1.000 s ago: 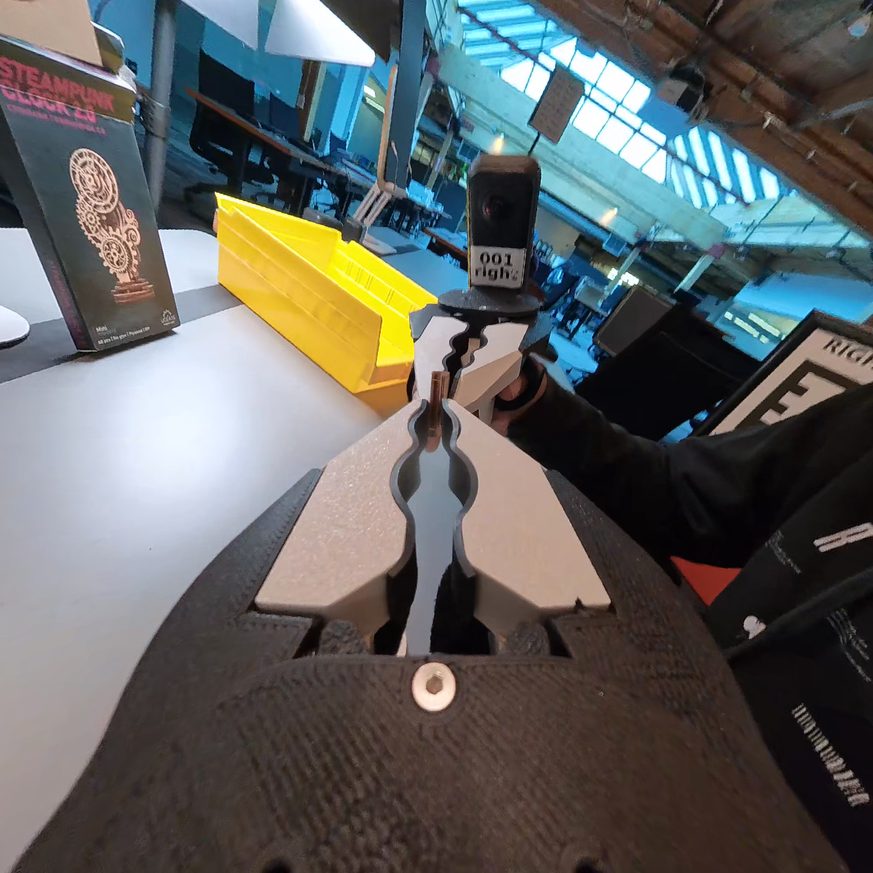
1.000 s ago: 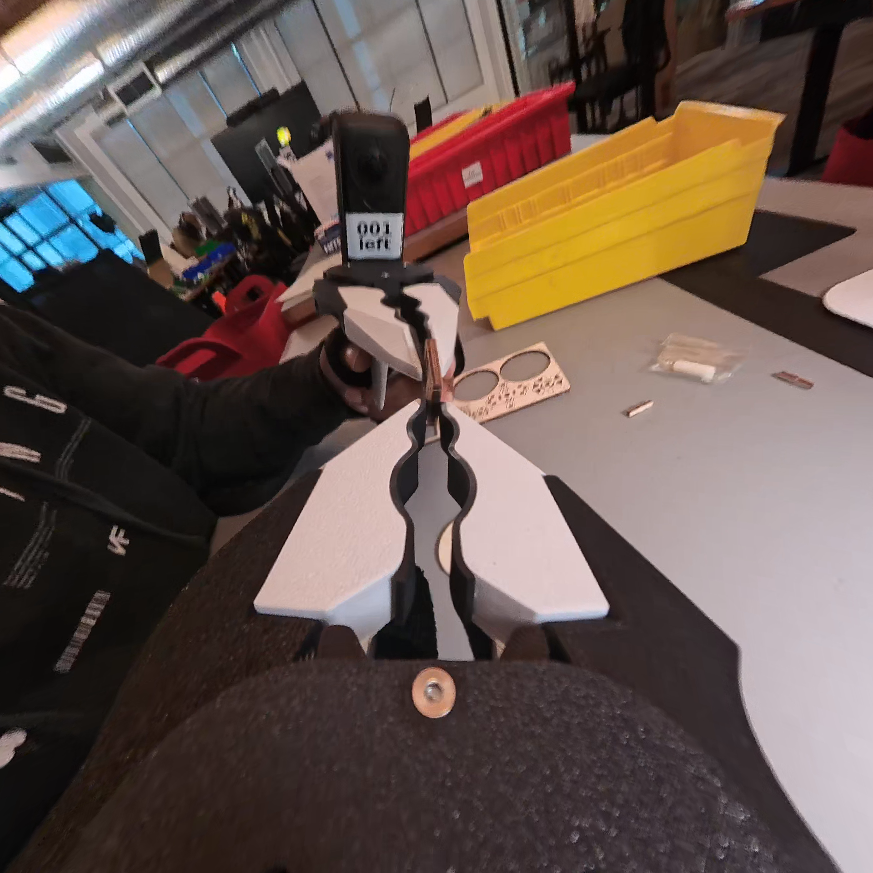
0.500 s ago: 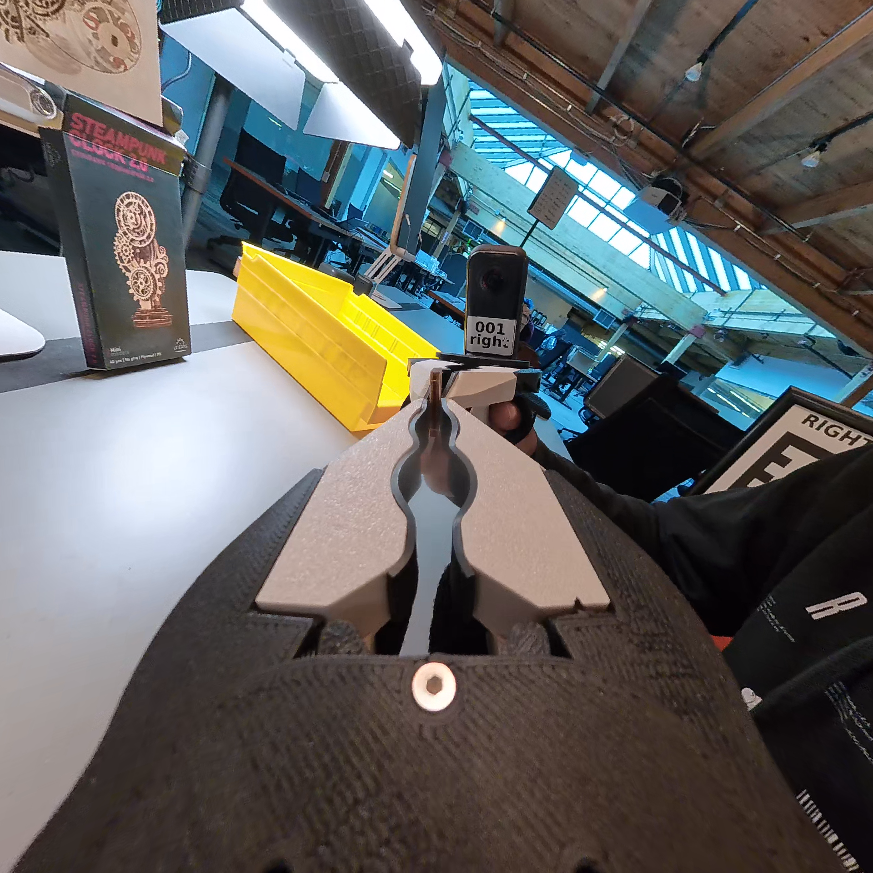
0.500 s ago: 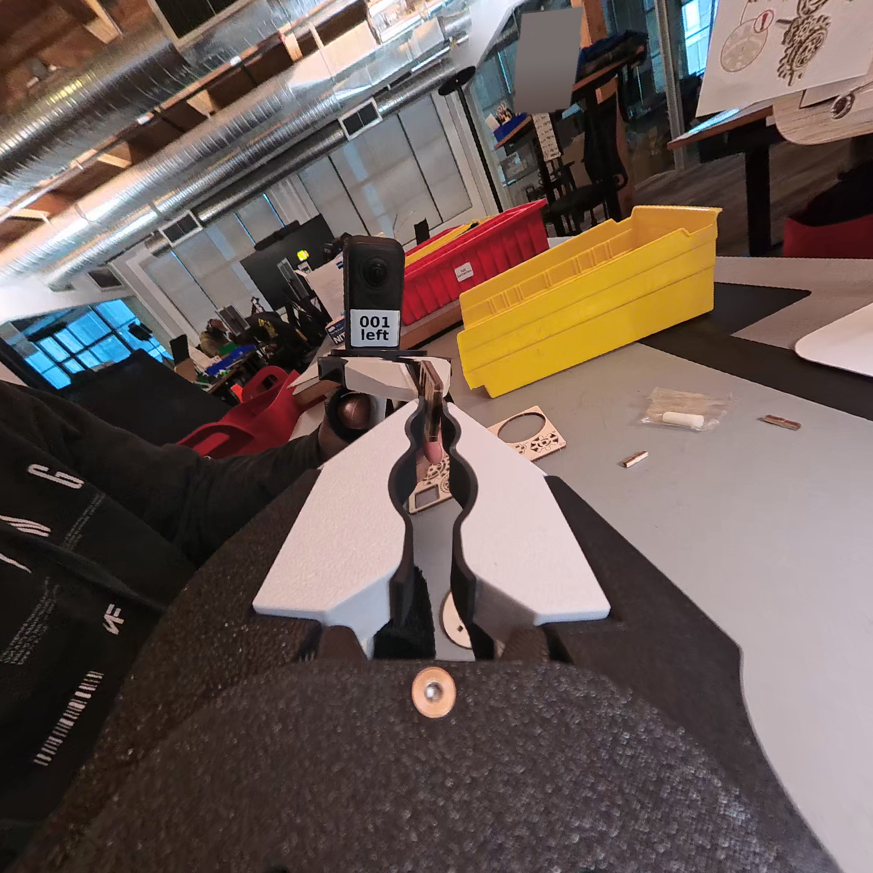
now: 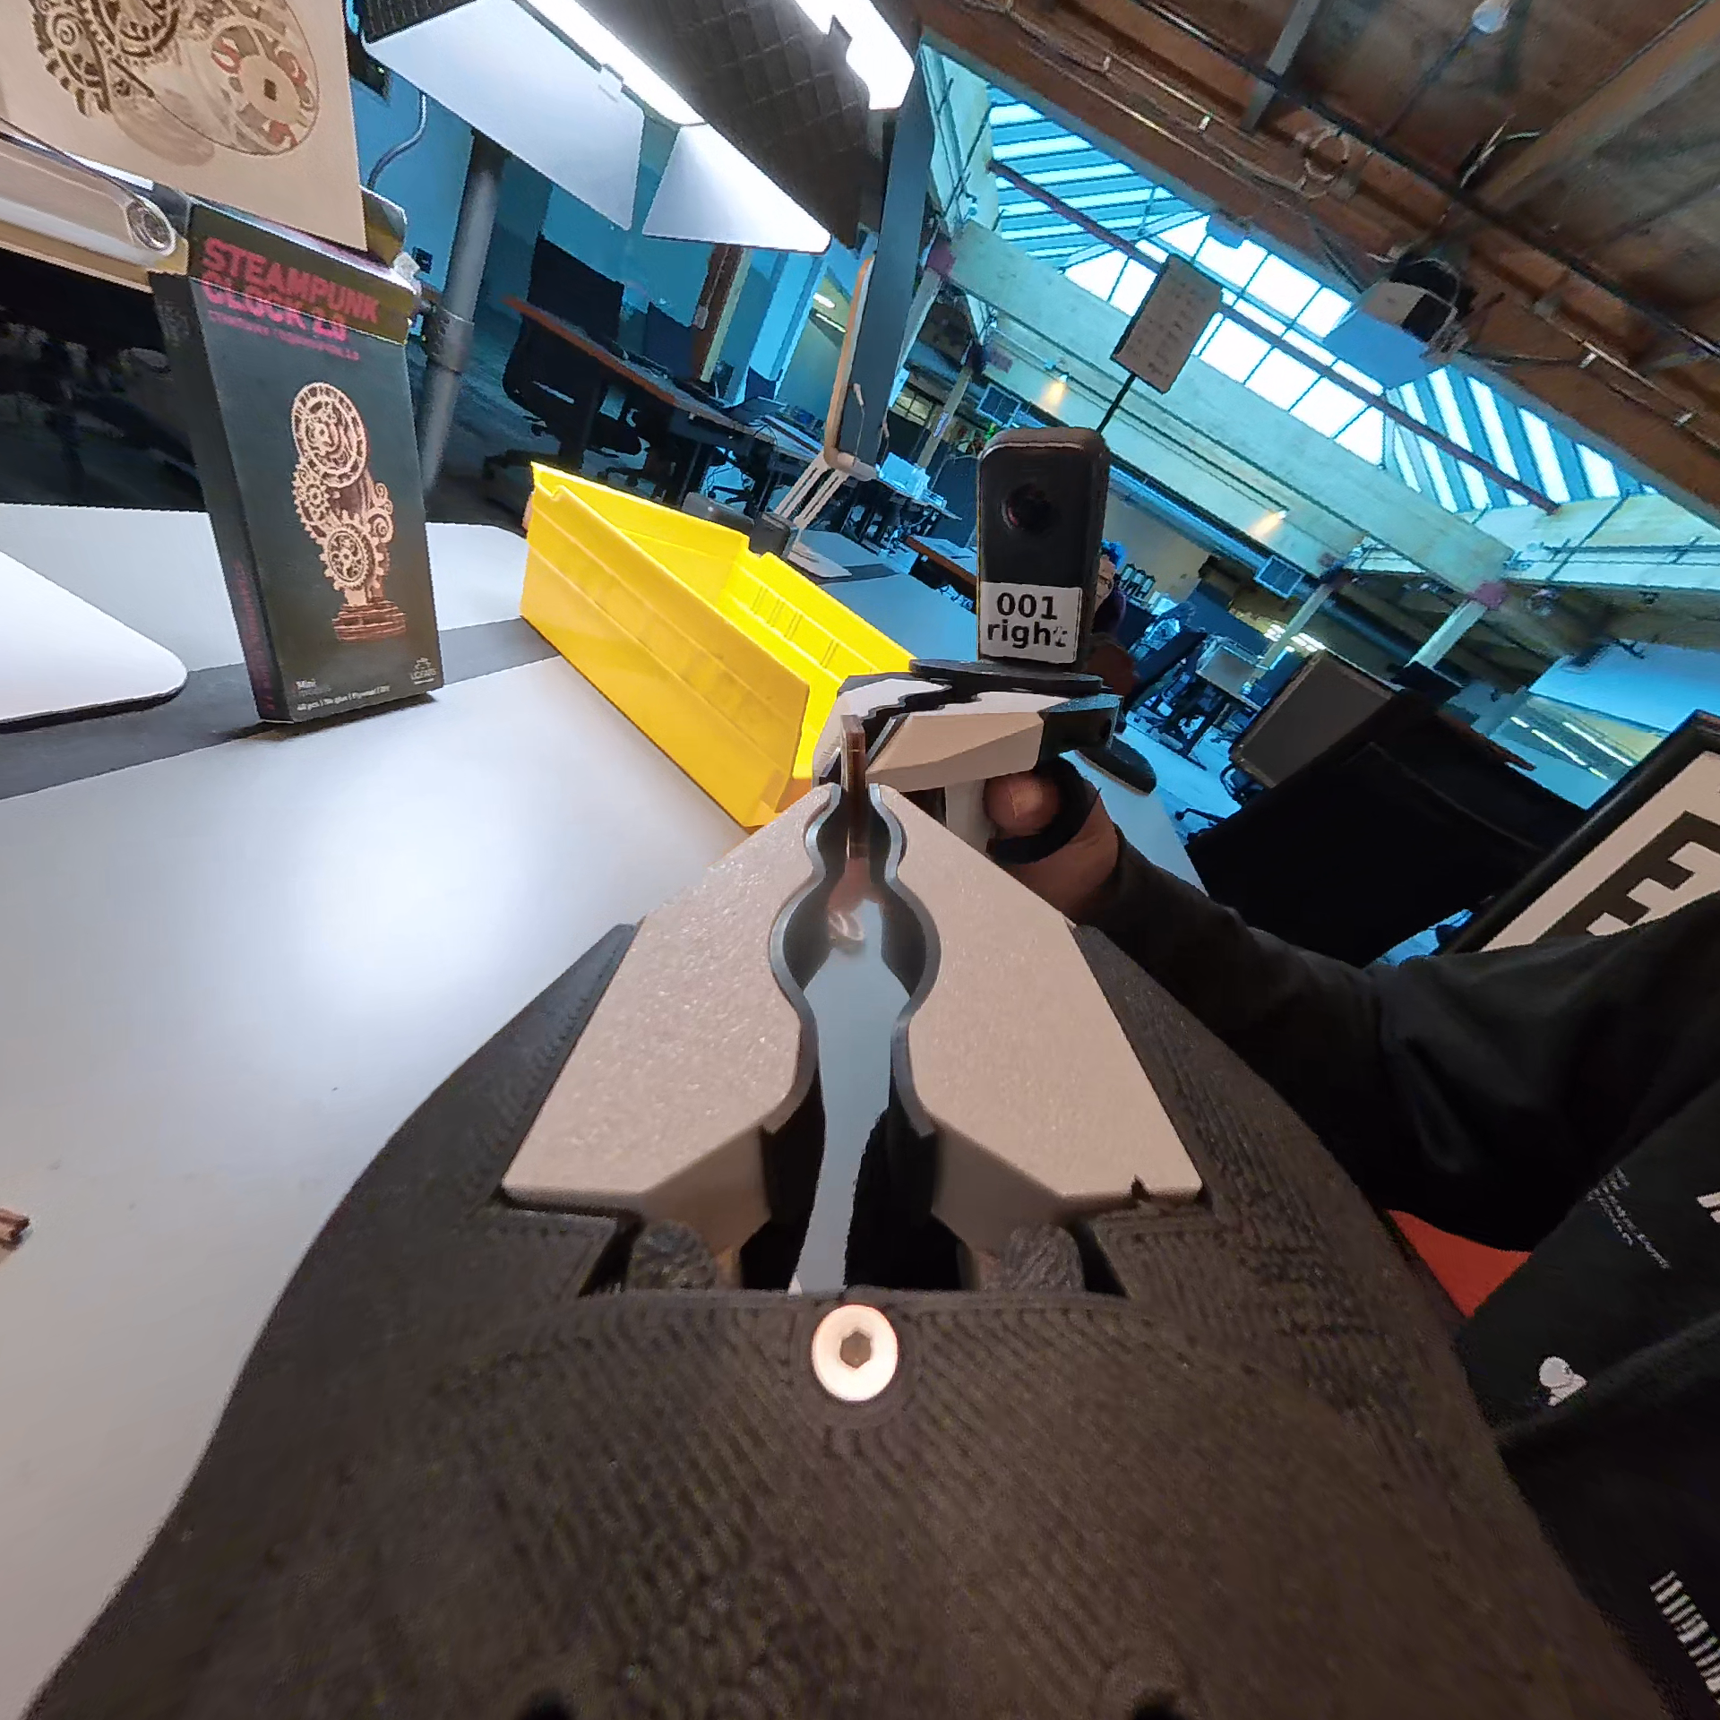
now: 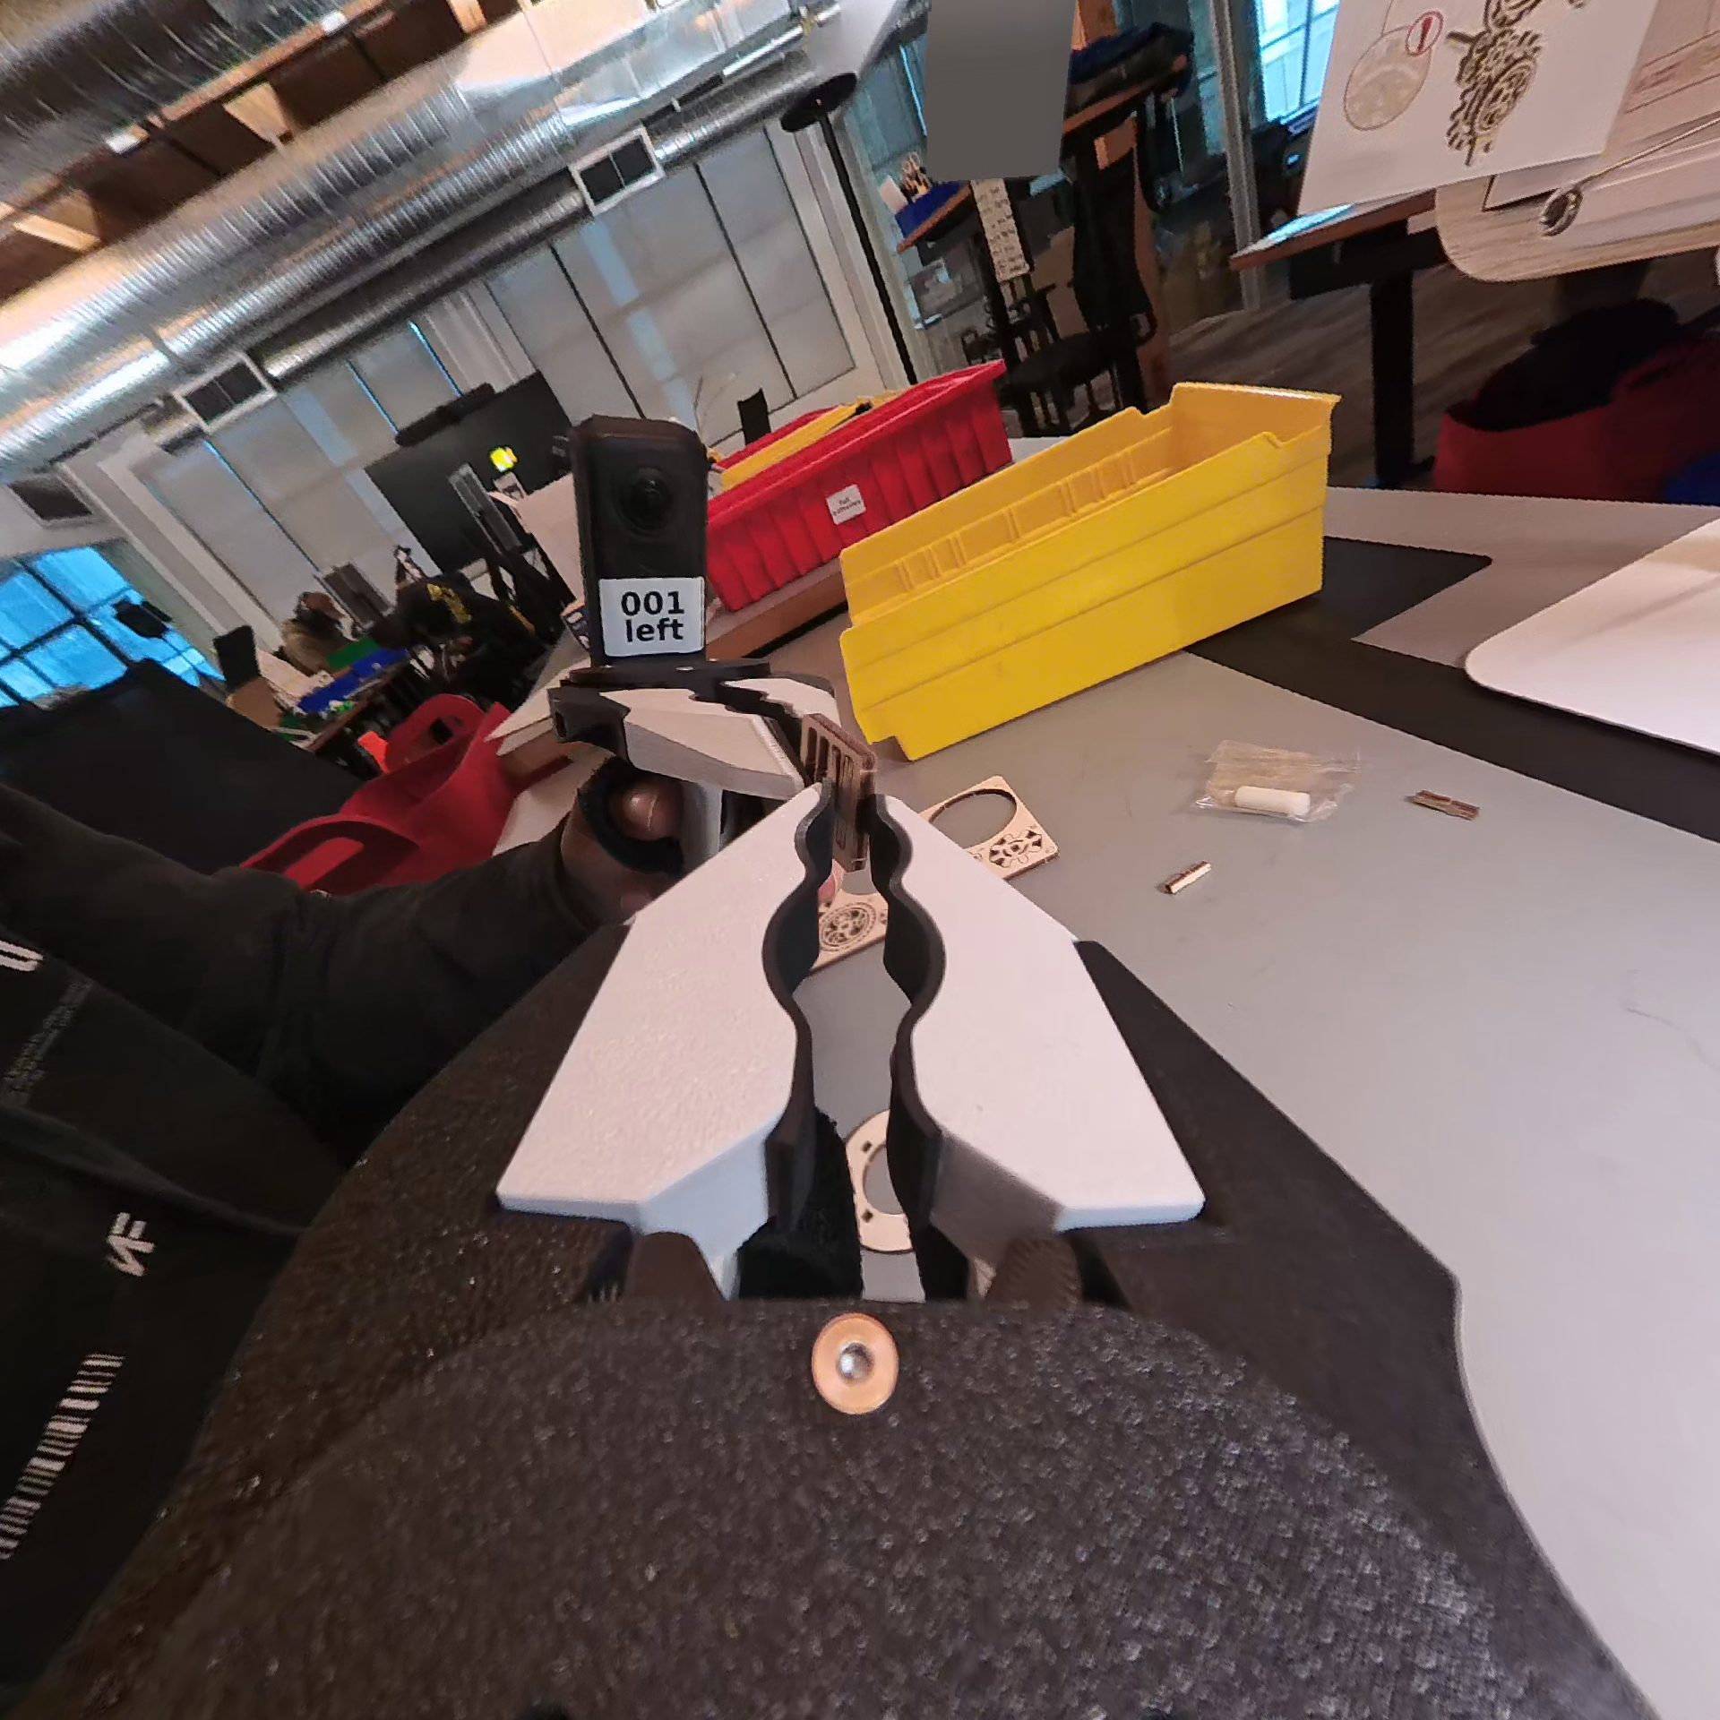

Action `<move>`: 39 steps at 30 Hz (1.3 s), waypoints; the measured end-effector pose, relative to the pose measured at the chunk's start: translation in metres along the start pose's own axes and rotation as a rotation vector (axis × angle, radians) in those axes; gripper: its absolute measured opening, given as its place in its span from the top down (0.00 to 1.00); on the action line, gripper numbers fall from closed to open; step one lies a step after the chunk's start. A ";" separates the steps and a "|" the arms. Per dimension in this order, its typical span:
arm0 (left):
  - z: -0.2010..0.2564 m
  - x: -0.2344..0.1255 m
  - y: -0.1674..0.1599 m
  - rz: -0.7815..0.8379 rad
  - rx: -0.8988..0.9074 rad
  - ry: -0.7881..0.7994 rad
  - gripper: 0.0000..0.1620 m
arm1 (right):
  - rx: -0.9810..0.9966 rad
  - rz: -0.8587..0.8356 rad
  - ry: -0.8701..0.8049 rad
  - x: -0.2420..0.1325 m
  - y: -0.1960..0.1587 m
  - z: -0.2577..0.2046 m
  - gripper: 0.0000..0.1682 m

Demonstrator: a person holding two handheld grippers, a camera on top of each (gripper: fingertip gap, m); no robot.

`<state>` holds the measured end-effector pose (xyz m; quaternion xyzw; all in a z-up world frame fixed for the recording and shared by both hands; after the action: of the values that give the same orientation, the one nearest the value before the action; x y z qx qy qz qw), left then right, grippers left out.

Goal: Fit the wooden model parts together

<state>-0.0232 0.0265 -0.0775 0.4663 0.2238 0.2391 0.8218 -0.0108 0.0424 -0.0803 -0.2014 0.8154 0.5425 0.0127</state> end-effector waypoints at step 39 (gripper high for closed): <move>-0.011 -0.003 -0.004 -0.031 -0.006 0.048 0.99 | -0.152 0.039 -0.204 0.005 0.002 0.006 0.98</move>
<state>-0.0314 0.0298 -0.0853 0.4546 0.2501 0.2380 0.8211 -0.0176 0.0473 -0.0823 -0.1299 0.7701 0.6206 0.0696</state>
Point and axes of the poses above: each gripper's, where its closed fingertips meet, x out along the fingers, y out of its top, z = x × y across the jaws, the point moved 1 cm from there along -x, back along the fingers, and after that the axes turned 13 degrees about -z, right-handed, at the moved point
